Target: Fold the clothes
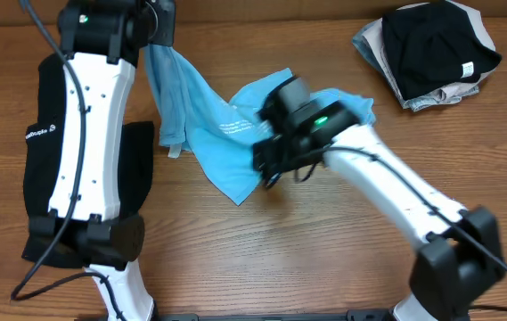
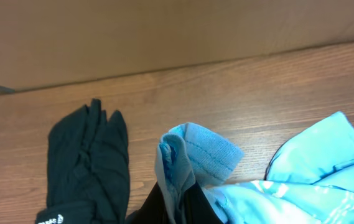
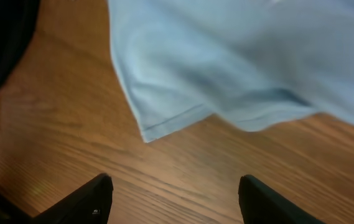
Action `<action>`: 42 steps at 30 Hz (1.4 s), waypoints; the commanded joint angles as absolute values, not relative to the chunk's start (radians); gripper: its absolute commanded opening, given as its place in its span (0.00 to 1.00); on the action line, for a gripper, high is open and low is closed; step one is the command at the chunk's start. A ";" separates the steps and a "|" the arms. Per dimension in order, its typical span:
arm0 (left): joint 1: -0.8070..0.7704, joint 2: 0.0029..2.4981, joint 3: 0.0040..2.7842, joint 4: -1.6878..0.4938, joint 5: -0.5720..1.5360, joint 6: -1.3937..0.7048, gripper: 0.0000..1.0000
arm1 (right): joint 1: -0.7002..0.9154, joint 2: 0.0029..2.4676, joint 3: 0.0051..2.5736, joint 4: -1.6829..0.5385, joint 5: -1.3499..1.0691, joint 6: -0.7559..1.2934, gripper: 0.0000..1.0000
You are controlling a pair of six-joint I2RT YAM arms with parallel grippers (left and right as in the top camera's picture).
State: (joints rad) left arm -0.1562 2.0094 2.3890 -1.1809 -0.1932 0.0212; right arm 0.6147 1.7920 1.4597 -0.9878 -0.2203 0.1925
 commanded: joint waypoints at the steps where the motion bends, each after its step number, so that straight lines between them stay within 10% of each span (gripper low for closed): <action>1: -0.150 2.034 2.408 -1.178 -0.181 -0.008 0.04 | 0.690 1.846 1.444 -0.951 -0.172 0.263 0.69; 23: -0.150 2.038 2.408 -1.178 -0.183 -0.007 0.04 | 0.838 1.970 1.467 -0.861 0.052 -0.218 0.78; 42: -0.149 2.038 2.408 -1.200 -0.183 -0.002 0.04 | 0.819 2.078 1.505 -0.817 -0.024 0.454 0.63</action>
